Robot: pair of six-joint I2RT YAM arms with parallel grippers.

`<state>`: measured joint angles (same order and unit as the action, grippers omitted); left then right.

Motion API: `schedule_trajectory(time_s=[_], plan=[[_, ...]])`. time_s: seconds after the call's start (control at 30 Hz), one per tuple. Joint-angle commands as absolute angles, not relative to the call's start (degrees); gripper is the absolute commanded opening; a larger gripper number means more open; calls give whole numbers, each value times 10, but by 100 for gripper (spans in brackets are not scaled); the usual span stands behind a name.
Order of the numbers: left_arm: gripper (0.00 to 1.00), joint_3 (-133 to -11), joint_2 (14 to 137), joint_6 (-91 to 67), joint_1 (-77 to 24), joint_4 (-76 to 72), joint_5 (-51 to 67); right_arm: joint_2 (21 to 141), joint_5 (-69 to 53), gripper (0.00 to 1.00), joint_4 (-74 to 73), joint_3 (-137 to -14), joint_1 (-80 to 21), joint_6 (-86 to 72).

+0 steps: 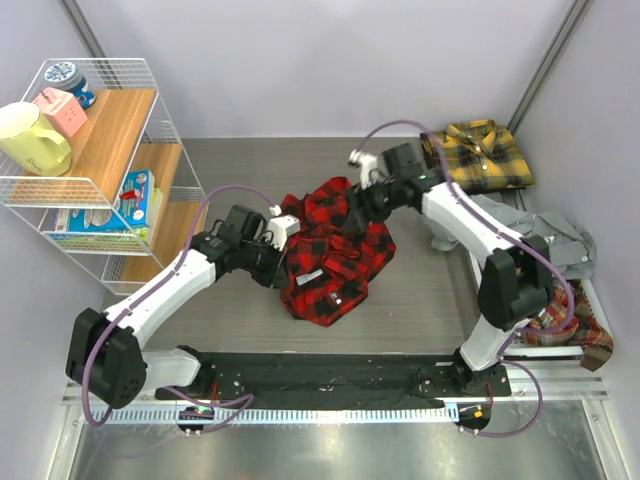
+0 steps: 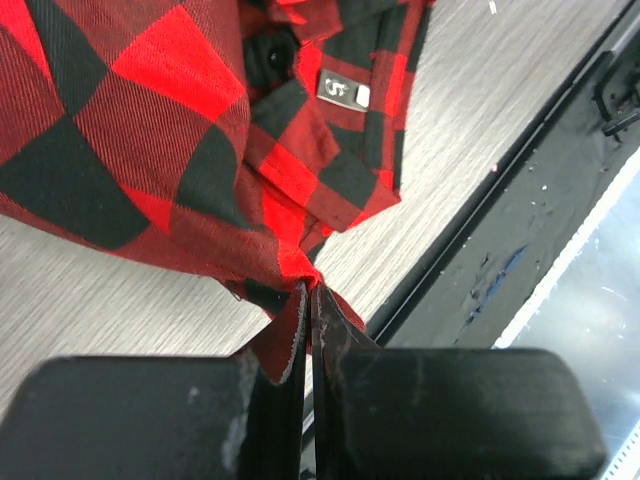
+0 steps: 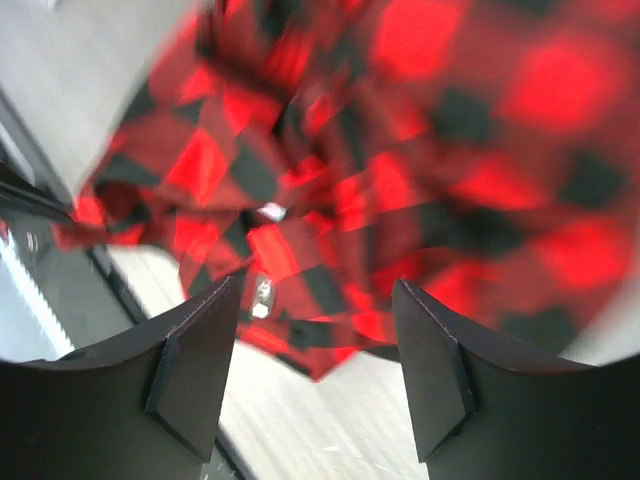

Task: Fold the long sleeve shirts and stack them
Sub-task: Flatten the shirt out

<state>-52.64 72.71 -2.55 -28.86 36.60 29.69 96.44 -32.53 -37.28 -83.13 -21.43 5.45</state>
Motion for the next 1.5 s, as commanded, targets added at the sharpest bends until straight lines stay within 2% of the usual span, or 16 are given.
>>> schedule_trajectory(time_s=[0.0, 0.1, 0.2, 0.23, 0.27, 0.43, 0.47, 0.57, 0.73, 0.9, 1.07, 1.3, 1.47], plan=[[2, -498, 683, -38, -287, 331, 332, 1006, -315, 68, -357, -775, -269, 57], [4, -491, 671, -25, -287, 329, 326, 1016, -254, 67, -341, -769, -308, 63], [0, -494, 659, -15, -287, 339, 319, 1052, -188, 61, -371, -783, -332, 97], [0, -496, 654, -12, -286, 345, 311, 1059, -152, 57, -375, -784, -332, 103], [0, -495, 640, -10, -286, 349, 305, 1064, -127, 43, -375, -782, -332, 118], [0, -493, 594, 19, -286, 370, 250, 1031, -36, 14, -383, -794, -324, 163], [0, -496, 585, 28, -286, 378, 249, 1023, -24, 1, -381, -811, -321, 183], [0, -504, 574, 77, -286, 402, 258, 1023, -8, 1, -379, -852, -282, 207], [0, -495, 564, 144, -286, 423, 288, 1086, -16, 1, -388, -997, -206, 240], [0, -499, 596, 142, -290, 413, 294, 1143, -62, 1, -419, -1158, -194, 227], [0, -485, 606, 75, -314, 333, 321, 1122, -103, 1, -412, -1240, -193, 183], [0, -508, 685, -101, -401, 145, 271, 1021, -134, 1, -320, -1238, -164, 113], [0, -633, 786, -225, -424, 76, 116, 978, -181, 1, -295, -1264, -121, 69]])
